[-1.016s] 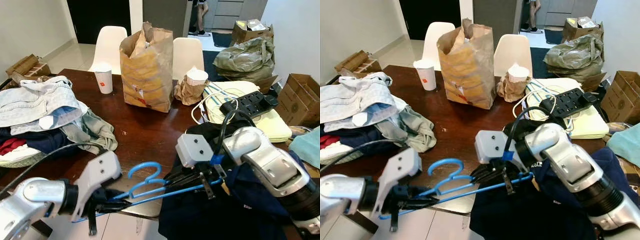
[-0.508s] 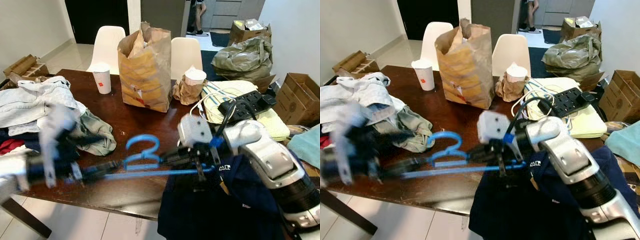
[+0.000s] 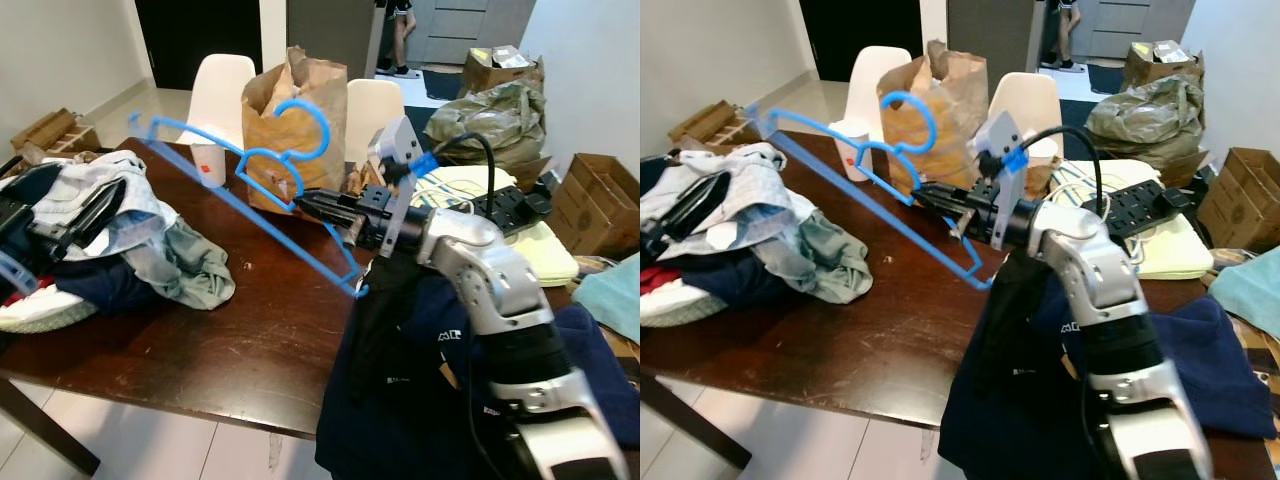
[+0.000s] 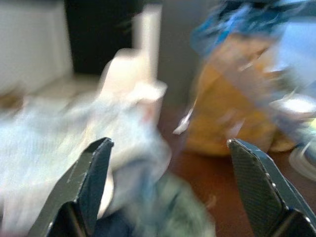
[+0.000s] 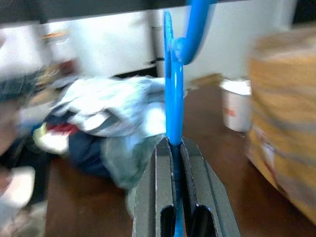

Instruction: Hang hanger

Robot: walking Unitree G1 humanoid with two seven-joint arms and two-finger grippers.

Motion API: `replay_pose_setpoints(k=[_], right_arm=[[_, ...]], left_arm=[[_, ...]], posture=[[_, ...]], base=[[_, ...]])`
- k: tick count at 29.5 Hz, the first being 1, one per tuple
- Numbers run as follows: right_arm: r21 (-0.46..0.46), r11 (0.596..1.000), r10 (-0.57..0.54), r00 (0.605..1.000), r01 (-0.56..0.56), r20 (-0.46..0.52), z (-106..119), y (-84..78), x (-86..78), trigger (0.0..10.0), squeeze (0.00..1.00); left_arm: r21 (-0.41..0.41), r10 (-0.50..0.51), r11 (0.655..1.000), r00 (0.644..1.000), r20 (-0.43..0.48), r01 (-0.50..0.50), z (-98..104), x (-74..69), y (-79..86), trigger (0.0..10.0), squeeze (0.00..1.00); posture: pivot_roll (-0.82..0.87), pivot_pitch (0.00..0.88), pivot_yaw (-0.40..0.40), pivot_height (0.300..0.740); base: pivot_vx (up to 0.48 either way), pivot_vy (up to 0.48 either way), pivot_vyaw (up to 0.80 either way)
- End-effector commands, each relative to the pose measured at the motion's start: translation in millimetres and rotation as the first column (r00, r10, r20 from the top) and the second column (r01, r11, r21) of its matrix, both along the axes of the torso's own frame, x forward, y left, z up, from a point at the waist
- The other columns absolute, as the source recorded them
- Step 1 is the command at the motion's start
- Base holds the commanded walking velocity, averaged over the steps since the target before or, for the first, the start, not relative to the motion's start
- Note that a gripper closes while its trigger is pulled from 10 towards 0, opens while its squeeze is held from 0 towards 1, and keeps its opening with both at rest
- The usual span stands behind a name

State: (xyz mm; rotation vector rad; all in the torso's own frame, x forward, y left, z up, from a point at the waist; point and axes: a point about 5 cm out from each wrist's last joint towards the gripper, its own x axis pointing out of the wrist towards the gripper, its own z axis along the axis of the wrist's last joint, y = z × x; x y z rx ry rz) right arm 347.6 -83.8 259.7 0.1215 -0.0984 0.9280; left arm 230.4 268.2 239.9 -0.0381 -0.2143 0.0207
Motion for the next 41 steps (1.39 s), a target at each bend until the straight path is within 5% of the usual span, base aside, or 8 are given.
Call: replay_pose_setpoints(k=[1,4,8,27,41], right_arm=[[0.018,0.999,-0.027,0.999,0.028,-0.032,-2.8,-3.8,1.7,10.0,0.00],[0.044,0.997,-0.062,0.996,0.065,-0.068,-8.8,0.8,2.9,10.0,0.00],[0.076,0.985,-0.148,0.984,0.155,-0.096,-16.7,7.1,5.1,10.0,0.00],[0.071,0.969,-0.231,0.968,0.239,-0.102,-21.4,2.7,4.5,10.0,0.00],[0.052,0.967,-0.246,0.965,0.251,-0.087,-22.6,1.5,2.9,10.0,0.00]], left_arm=[[0.036,0.039,0.999,0.999,0.012,-0.040,3.8,-0.5,0.9,10.0,0.00],[0.040,0.092,0.995,0.995,-0.028,-0.091,-11.5,1.2,-8.6,10.0,0.00],[0.024,0.120,0.993,0.989,-0.087,-0.118,-36.6,11.6,-42.1,10.0,0.00],[0.056,0.219,0.975,0.976,-0.020,-0.217,-31.8,17.1,-39.1,10.0,0.00],[0.058,0.273,0.960,0.961,0.035,-0.275,-21.2,14.8,-27.7,10.0,0.00]], posture=[[0.06,0.069,-0.018,0.740],[0.06,0.068,-0.020,0.740],[0.05,0.057,-0.022,0.740],[0.04,0.037,-0.032,0.740],[0.03,0.041,-0.023,0.740]], base=[[0.000,0.000,0.00],[0.000,0.000,0.00],[0.000,0.480,0.00],[0.000,0.423,0.00],[0.000,-0.204,0.00]])
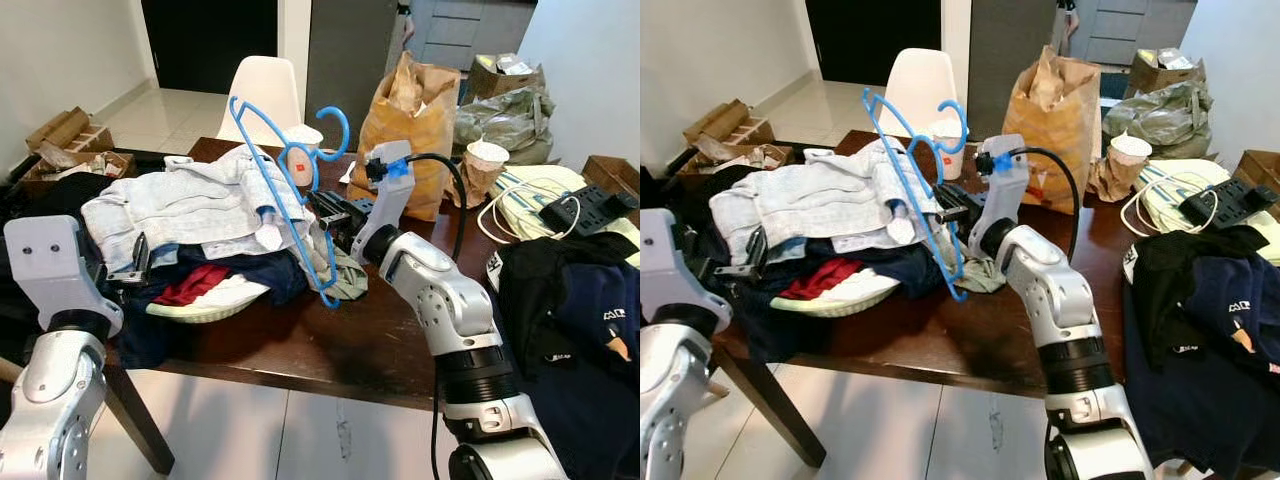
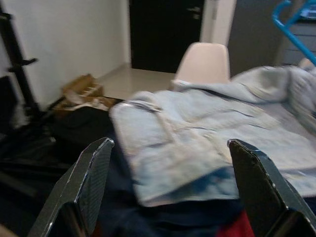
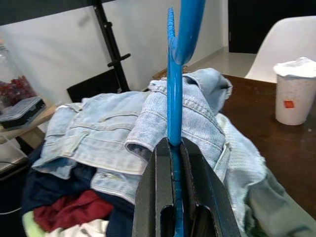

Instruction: Hang hanger

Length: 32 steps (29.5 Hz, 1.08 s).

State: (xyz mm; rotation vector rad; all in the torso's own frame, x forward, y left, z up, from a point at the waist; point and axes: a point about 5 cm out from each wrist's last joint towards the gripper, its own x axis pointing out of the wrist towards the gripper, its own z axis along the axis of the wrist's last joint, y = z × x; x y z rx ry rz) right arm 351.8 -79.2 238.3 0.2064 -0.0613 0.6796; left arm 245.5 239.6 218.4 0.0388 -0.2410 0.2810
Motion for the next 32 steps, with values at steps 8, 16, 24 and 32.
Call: replay_pose_setpoints(k=[8,16,24,32], right_arm=[[-0.008,1.000,-0.019,1.000,0.020,0.016,-1.2,-5.3,-2.3,10.0,0.00],[-0.024,0.999,-0.039,0.999,0.040,0.024,-1.7,-9.2,-1.3,10.0,0.00],[-0.051,0.997,-0.062,0.998,0.063,0.030,-2.8,-13.3,-0.3,10.0,0.00],[-0.050,0.995,-0.088,0.996,0.089,0.031,-1.8,-19.3,0.9,10.0,0.00]], left_arm=[[0.082,0.035,0.996,0.999,0.011,-0.035,6.8,-2.5,10.3,10.0,0.00],[0.104,0.048,0.993,0.999,0.007,-0.048,8.4,-3.0,19.0,10.0,0.00],[0.226,0.114,0.970,0.990,-0.084,-0.093,0.4,-2.2,44.7,10.0,0.00],[0.430,0.288,0.891,0.912,-0.293,-0.144,-29.9,-10.9,72.8,10.0,0.00]], posture=[[0.03,0.047,-0.021,0.740],[0.03,0.050,-0.019,0.740],[0.03,0.053,-0.018,0.740],[0.02,0.060,-0.009,0.740]], base=[[0.000,0.000,0.00],[0.000,0.000,0.00],[0.000,0.000,-0.56],[0.000,0.000,0.00]])
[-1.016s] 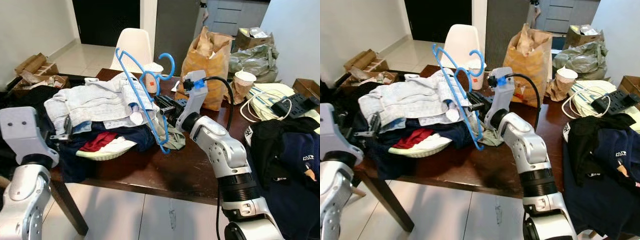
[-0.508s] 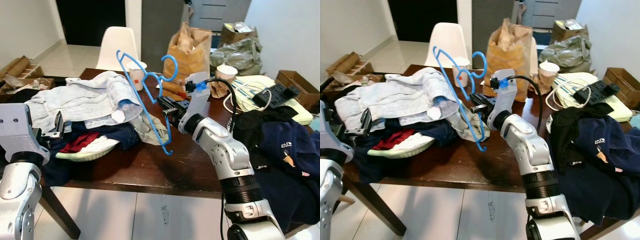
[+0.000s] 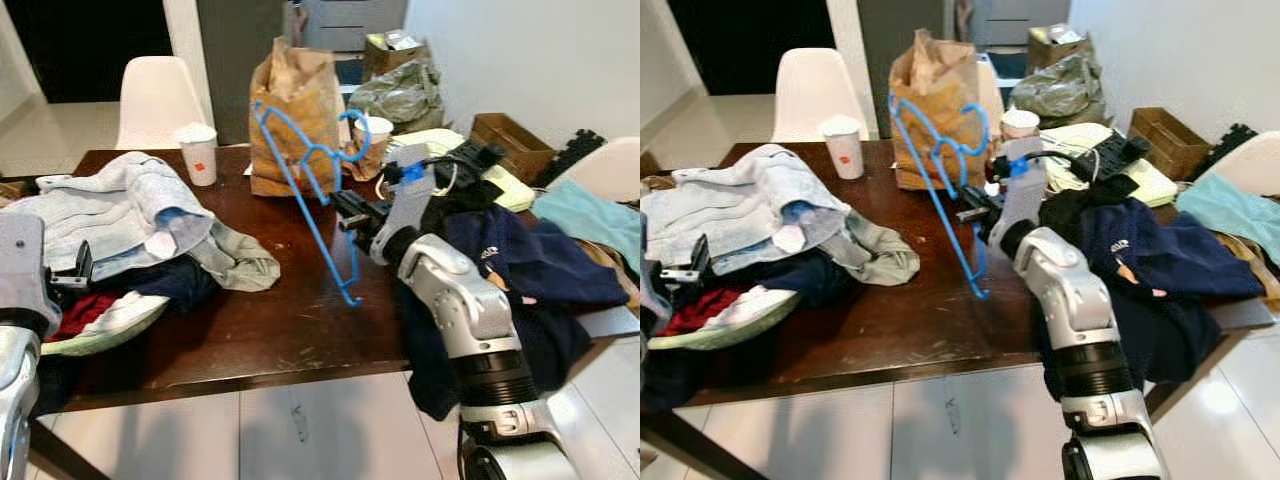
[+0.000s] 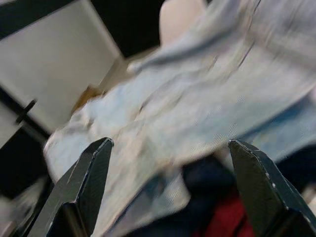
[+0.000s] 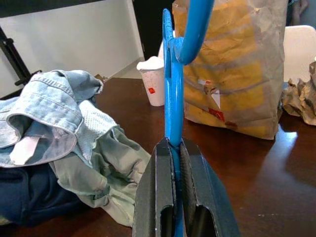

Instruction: Hang hanger

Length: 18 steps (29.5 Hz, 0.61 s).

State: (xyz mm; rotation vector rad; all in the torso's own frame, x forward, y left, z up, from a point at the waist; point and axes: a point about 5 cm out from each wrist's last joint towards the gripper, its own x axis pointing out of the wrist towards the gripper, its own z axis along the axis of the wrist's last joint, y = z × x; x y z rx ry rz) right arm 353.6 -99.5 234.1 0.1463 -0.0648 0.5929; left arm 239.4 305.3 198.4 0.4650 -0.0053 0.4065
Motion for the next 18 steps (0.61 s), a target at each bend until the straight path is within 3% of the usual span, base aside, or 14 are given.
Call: replay_pose_setpoints(k=[1,10,13,18], right_arm=[[0.002,1.000,0.001,1.000,-0.001,0.015,2.3,1.0,-0.9,10.0,0.00],[-0.026,1.000,-0.008,1.000,0.008,0.008,-0.5,-1.9,0.5,10.0,0.00],[-0.028,1.000,-0.008,1.000,0.008,0.008,-0.7,-1.7,0.7,10.0,0.00],[-0.035,0.999,-0.007,1.000,0.007,0.006,-1.1,-3.2,0.8,10.0,0.00]], left_arm=[[0.047,0.054,0.998,0.996,-0.071,-0.051,-9.9,-4.8,7.1,10.0,0.00],[0.052,0.195,0.981,0.969,-0.149,-0.189,-32.7,-30.0,17.3,10.0,0.00],[0.062,0.202,0.979,0.968,-0.146,-0.195,-32.6,-31.2,19.4,10.0,0.00],[0.096,0.187,0.979,0.980,-0.066,-0.180,-20.2,-20.5,25.3,10.0,0.00]], posture=[[0.02,0.060,-0.009,0.740],[0.03,0.069,-0.021,0.740],[0.03,0.069,-0.021,0.740],[0.01,0.076,-0.024,0.740]], base=[[0.000,0.000,0.00],[0.000,0.000,0.00],[0.000,0.000,0.00],[0.000,0.000,0.00]])
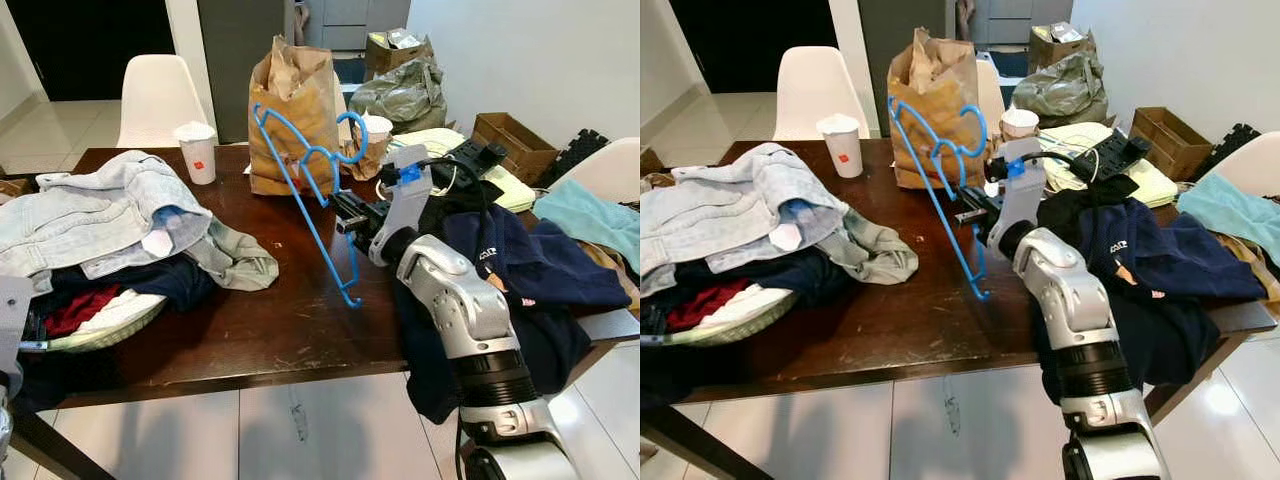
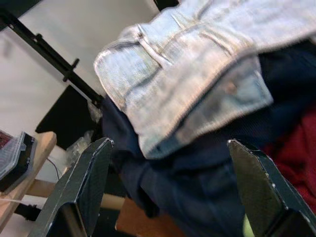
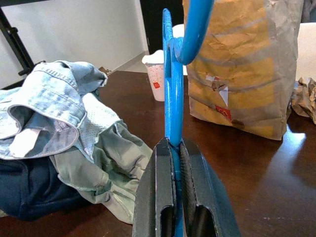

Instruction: Hang hanger

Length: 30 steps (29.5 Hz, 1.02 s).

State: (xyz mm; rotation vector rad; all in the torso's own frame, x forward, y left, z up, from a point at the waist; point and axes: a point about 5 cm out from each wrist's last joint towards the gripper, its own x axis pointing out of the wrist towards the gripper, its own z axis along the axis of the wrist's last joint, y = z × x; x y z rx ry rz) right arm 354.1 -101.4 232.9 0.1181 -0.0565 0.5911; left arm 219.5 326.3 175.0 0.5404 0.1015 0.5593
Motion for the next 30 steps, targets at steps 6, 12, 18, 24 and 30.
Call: replay_pose_setpoints(k=[6,12,18,24,30], right_arm=[[-0.018,1.000,-0.017,1.000,0.017,0.008,0.9,-6.4,-1.4,10.0,0.00],[-0.031,0.999,-0.017,1.000,0.017,0.013,3.1,-9.2,-1.9,10.0,0.00],[-0.040,0.999,-0.013,1.000,0.013,0.016,5.0,-9.6,-1.8,10.0,0.00],[-0.050,0.999,-0.005,1.000,0.006,0.019,7.7,-9.6,-2.1,10.0,0.00],[-0.054,0.999,-0.004,1.000,0.004,0.011,5.5,-9.5,-3.4,10.0,0.00]], left_arm=[[0.063,-0.019,0.998,0.993,0.113,0.012,19.9,8.8,3.2,10.0,0.00],[0.008,0.001,1.000,0.991,0.132,-0.003,15.1,8.9,3.5,10.0,0.00],[-0.033,-0.001,0.999,0.994,0.110,0.005,5.6,9.8,1.4,10.0,0.00],[-0.086,-0.039,0.995,0.996,0.076,0.045,-10.0,14.1,-5.1,10.0,0.00],[-0.035,0.002,0.999,0.997,0.081,0.000,-4.0,4.6,5.0,10.0,0.00]], posture=[[-0.02,0.078,-0.029,0.740],[-0.04,0.080,-0.045,0.740],[-0.04,0.083,-0.055,0.740],[-0.05,0.094,-0.058,0.740],[-0.05,0.102,-0.060,0.740]], base=[[0.000,0.000,0.00],[0.000,0.000,0.00],[0.000,0.000,0.00],[0.000,0.000,0.00],[0.000,0.000,0.00]])
